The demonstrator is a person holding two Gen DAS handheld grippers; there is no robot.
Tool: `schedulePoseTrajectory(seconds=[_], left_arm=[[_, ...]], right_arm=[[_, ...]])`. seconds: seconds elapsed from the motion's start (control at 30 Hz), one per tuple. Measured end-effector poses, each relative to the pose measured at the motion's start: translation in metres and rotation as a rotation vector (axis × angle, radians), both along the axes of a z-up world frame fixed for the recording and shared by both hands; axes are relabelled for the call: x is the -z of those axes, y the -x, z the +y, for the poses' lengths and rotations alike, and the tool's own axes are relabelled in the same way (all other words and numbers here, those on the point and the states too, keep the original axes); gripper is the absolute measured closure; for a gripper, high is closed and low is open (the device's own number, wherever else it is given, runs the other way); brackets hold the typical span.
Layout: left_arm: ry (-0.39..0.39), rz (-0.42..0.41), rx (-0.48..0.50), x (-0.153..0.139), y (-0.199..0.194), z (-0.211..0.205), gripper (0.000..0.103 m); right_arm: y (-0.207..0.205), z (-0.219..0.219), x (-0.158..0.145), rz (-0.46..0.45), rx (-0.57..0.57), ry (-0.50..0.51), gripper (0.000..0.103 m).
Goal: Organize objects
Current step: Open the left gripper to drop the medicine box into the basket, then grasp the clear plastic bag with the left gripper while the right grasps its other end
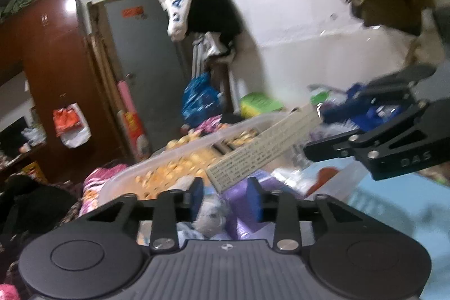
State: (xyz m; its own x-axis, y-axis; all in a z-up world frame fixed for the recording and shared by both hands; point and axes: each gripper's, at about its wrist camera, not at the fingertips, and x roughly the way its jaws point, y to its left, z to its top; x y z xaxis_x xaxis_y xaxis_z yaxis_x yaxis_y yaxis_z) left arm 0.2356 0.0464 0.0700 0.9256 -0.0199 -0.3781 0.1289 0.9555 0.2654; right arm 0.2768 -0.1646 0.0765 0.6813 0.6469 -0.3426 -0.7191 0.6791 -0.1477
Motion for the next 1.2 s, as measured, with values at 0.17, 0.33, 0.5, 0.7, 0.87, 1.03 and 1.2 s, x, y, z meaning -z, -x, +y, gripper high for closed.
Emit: schedulePoseTrajectory(seconds=[0.17, 0.33, 0.5, 0.7, 0.87, 1.03, 1.2], left_arm=[[0.087, -0.112, -0.004, -0.005, 0.046, 0.014, 0.031], [0.159, -0.229, -0.024, 0.010, 0.139, 0.029, 0.012], [0.192, -0.199, -0.076, 0.053, 0.206, 0.033, 0.012], [0.206, -0.061, -0.087, 0.102, 0.229, 0.036, 0.012], [0.247, 0.006, -0.090, 0.120, 0.220, 0.040, 0.012], [0.237, 0.003, -0.081, 0.125, 0.217, 0.035, 0.012], [0.241, 0.010, -0.068, 0.125, 0.206, 0.032, 0.012]], right_arm=[[0.043, -0.042, -0.006, -0.053, 0.009, -0.153, 0.000], [0.108, -0.089, 0.025, -0.020, -0.020, -0.226, 0.000], [0.132, -0.117, 0.081, 0.144, -0.034, -0.274, 0.000], [0.120, -0.115, 0.106, 0.273, -0.013, -0.239, 0.000], [0.117, -0.108, 0.107, 0.284, -0.014, -0.219, 0.000], [0.117, -0.097, 0.109, 0.299, -0.012, -0.172, 0.002], [0.108, -0.084, 0.105, 0.312, -0.014, -0.095, 0.010]])
